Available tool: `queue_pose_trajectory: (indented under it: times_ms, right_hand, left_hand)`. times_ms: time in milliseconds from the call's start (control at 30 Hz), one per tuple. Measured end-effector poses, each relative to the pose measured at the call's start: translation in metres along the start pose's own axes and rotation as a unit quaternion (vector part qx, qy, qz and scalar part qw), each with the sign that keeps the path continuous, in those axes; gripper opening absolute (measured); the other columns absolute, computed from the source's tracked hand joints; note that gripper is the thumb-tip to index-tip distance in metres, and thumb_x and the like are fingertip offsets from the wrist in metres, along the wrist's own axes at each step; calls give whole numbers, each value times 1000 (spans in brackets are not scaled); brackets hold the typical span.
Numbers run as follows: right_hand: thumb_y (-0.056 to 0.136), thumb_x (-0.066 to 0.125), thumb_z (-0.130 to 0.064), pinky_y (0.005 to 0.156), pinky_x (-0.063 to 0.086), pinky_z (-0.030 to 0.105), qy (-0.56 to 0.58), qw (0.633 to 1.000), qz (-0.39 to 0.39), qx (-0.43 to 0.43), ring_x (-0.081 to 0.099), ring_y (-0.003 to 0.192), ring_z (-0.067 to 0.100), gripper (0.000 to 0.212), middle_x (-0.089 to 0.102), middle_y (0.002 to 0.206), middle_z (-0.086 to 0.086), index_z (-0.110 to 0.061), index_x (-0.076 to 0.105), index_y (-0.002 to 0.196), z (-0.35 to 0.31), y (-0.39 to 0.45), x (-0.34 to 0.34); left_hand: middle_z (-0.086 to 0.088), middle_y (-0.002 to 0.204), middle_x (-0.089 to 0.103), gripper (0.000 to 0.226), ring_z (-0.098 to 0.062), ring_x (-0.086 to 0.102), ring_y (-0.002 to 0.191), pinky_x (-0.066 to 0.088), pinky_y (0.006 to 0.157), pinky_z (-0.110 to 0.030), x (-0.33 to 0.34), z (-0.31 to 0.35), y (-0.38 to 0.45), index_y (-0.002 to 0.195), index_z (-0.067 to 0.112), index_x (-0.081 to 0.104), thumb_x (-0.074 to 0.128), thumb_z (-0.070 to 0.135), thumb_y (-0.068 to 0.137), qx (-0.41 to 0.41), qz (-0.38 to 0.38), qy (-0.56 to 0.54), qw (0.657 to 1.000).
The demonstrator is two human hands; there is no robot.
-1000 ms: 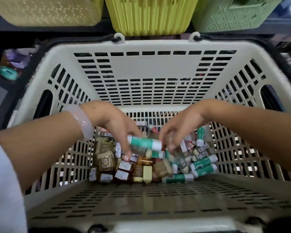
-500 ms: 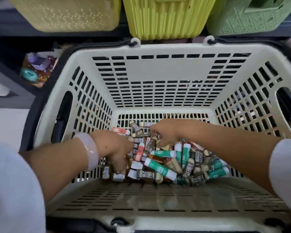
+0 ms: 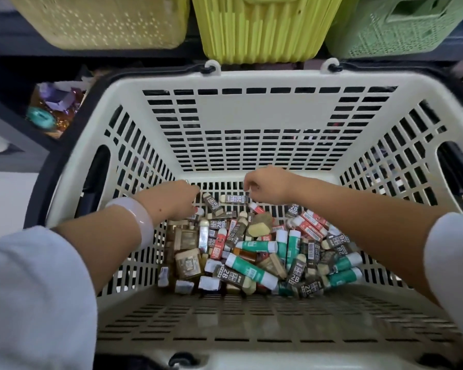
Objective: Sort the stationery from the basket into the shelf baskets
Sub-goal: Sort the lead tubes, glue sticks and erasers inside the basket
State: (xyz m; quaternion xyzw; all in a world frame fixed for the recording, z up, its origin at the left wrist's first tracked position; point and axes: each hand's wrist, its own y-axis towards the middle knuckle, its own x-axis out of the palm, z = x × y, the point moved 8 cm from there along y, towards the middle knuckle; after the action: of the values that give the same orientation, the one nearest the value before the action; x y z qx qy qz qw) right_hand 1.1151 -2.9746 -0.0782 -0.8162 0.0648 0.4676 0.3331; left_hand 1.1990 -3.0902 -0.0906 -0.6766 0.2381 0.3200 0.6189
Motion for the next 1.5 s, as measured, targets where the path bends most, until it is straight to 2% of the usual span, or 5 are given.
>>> queue_pose_trajectory:
  times_ms: [267,467,867,1267,1500]
  right_hand:
    - [88,52,-8,73,50,34,-127,992,10,-5,58,97,27,33,58,109,9,-10,47,120,-30,28,32]
    - [89,56,-20,64,44,29,73,993,71,61,57,87,24,26,60,100,10,-8,50,111,-24,36,16]
    - [94,48,-21,58,39,26,252,965,71,13,54,69,19,22,65,91,12,-8,65,101,-79,73,22]
    - [87,60,-17,43,28,23,203,962,152,99,53,66,21,31,43,70,-1,-8,39,108,-49,58,27]
    - [94,50,-19,65,41,26,242,965,83,59,57,79,22,17,63,91,9,-7,62,96,-63,63,25]
  left_hand:
    - [-5,99,57,13,-17,54,89,45,73,-25,9,-3,-1,103,10,54,50,15,92,-44,23,5,999]
    - [1,71,45,28,-9,44,61,33,51,-20,-4,-8,-5,70,12,42,45,21,96,-97,20,-102,990]
    - [0,43,58,22,-8,56,44,46,58,-23,-69,-54,-38,90,2,64,56,22,92,-173,34,-247,953]
    - [-1,44,53,30,-5,52,42,35,30,-13,-50,-52,-18,60,6,46,60,6,86,-183,33,-241,953]
    - [1,36,55,20,-3,59,45,43,51,-23,-52,-51,-15,69,6,56,57,9,88,-183,49,-219,957]
